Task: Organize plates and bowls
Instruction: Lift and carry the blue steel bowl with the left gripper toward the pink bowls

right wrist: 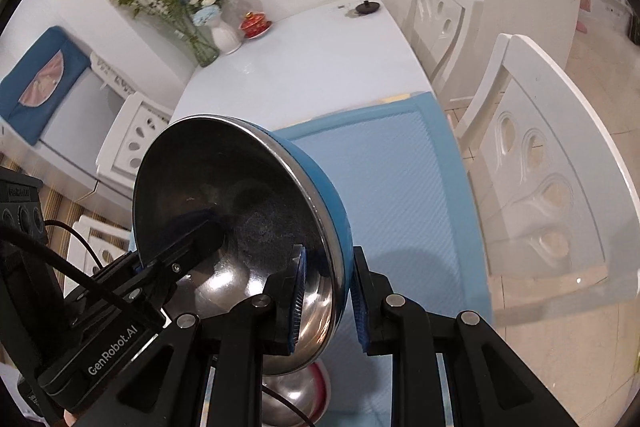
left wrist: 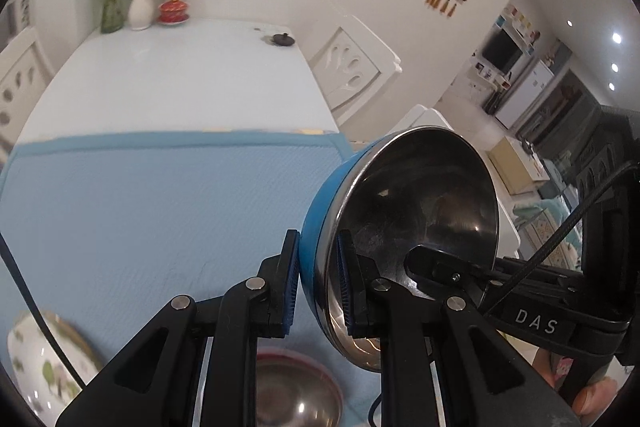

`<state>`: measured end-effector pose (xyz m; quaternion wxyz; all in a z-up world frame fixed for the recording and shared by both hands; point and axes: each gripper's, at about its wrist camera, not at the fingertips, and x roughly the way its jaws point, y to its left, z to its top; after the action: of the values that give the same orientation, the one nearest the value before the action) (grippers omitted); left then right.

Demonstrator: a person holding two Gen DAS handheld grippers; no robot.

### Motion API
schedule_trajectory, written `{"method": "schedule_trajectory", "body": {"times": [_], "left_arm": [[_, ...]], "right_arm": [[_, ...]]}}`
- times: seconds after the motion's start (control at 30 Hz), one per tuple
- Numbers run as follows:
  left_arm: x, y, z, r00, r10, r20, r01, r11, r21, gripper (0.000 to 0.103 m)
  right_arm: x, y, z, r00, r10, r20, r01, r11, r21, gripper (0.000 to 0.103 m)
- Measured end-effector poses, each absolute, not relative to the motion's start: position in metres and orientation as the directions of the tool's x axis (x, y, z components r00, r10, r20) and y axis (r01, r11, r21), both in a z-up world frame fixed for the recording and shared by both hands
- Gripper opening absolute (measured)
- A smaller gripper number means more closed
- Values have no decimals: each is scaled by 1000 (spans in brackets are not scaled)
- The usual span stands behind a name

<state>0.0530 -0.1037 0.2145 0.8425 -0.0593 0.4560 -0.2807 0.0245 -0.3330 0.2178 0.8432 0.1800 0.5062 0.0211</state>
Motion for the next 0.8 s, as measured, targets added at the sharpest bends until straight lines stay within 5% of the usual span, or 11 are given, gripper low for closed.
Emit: {"method": "schedule_trajectory", "body": {"times": [0.8], "left_arm": [[-31, -36, 171, 337, -526, -781, 328, 843, -426, 15]], "right_arm": [[-57, -255, 185, 349, 240, -906, 159, 938, 309, 23]]}}
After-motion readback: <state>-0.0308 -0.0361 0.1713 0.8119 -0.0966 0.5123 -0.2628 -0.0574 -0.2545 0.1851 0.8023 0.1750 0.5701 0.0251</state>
